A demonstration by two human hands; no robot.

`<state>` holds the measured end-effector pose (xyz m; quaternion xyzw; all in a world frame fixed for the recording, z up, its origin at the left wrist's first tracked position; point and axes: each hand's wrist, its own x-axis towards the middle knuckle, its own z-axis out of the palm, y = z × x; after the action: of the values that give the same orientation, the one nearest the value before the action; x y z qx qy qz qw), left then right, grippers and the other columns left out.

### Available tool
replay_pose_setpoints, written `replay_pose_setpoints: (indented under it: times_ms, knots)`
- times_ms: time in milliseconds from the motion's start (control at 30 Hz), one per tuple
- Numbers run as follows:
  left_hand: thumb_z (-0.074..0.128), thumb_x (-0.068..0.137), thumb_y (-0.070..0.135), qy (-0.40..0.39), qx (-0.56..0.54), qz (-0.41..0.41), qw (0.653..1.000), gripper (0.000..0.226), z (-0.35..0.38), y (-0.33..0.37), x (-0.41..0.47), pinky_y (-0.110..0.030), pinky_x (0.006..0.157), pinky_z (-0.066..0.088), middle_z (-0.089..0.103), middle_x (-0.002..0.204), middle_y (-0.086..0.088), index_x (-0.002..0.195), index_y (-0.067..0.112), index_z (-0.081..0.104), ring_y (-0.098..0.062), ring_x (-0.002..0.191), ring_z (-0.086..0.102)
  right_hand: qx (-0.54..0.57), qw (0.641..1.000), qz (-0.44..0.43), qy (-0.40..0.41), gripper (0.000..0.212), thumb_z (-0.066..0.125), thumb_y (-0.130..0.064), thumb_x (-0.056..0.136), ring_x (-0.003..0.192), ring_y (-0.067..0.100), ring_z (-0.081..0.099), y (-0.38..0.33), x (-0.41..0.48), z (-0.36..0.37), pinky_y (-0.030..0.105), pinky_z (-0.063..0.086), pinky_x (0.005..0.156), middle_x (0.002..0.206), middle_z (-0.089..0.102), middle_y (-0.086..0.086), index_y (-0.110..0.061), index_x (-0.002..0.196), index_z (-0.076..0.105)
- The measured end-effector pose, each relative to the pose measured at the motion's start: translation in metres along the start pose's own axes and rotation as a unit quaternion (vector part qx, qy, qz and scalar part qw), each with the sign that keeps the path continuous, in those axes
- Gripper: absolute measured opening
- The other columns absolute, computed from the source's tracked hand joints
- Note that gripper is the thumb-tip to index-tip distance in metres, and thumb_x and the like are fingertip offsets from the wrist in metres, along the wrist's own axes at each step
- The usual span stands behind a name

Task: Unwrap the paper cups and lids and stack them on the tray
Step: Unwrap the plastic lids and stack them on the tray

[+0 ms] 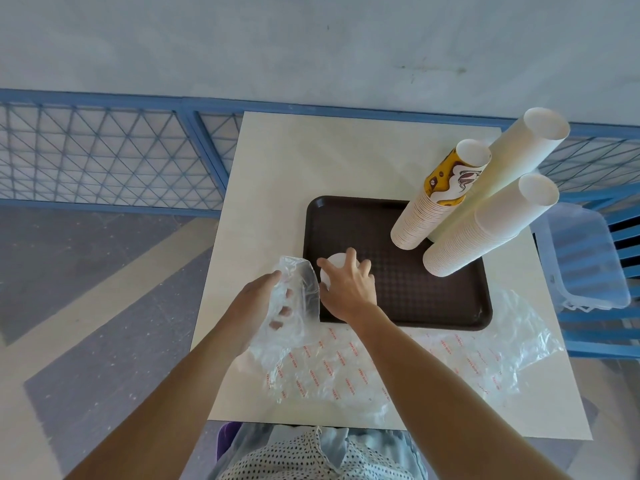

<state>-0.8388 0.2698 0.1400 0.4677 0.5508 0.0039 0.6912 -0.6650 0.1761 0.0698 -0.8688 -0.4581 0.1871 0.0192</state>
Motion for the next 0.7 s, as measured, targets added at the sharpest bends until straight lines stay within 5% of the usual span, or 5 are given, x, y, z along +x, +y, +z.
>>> replay_pose_setpoints:
  times_ms: [333, 533, 633, 700]
  knots:
    - [0.043, 0.107, 0.047, -0.002, 0.001, 0.010, 1.000, 0.039, 0.002, 0.004, -0.002, -0.037, 0.071, 0.049, 0.077, 0.108, -0.006, 0.118, 0.023, 0.072, -0.024, 0.082, 0.069, -0.014, 1.000, 0.012, 0.016, 0.046, 0.045, -0.057, 0.102, 0.131, 0.043, 0.038, -0.003, 0.002, 0.009, 0.058, 0.047, 0.098, 0.156, 0.021, 0.016, -0.049, 0.144, 0.031]
    - [0.044, 0.105, 0.049, -0.007, 0.021, 0.009, 1.000, 0.038, 0.005, 0.005, -0.005, -0.040, 0.078, 0.055, 0.078, 0.106, -0.003, 0.119, 0.025, 0.071, -0.026, 0.092, 0.073, 0.023, 1.000, -0.004, -0.003, 0.082, 0.054, -0.060, 0.097, 0.137, 0.044, 0.036, -0.001, 0.002, 0.002, 0.060, 0.043, 0.105, 0.161, 0.021, 0.015, -0.047, 0.159, 0.002]
    - [0.049, 0.096, 0.059, -0.005, 0.032, 0.008, 0.999, 0.045, 0.003, 0.003, -0.004, -0.046, 0.091, 0.057, 0.078, 0.110, 0.001, 0.124, 0.030, 0.070, -0.026, 0.099, 0.074, 0.054, 0.999, 0.007, -0.001, 0.098, 0.067, -0.050, 0.091, 0.139, 0.043, 0.036, -0.004, 0.000, -0.006, 0.062, 0.043, 0.107, 0.163, 0.016, 0.013, -0.042, 0.160, -0.001]
    - [0.049, 0.098, 0.057, -0.007, 0.028, 0.011, 1.000, 0.043, 0.003, 0.005, -0.006, -0.044, 0.088, 0.057, 0.078, 0.108, 0.001, 0.123, 0.030, 0.071, -0.026, 0.097, 0.074, 0.054, 0.998, 0.010, -0.006, 0.103, 0.071, -0.043, 0.089, 0.142, 0.044, 0.032, -0.006, -0.003, -0.014, 0.064, 0.041, 0.109, 0.165, 0.008, 0.013, -0.042, 0.161, -0.003]
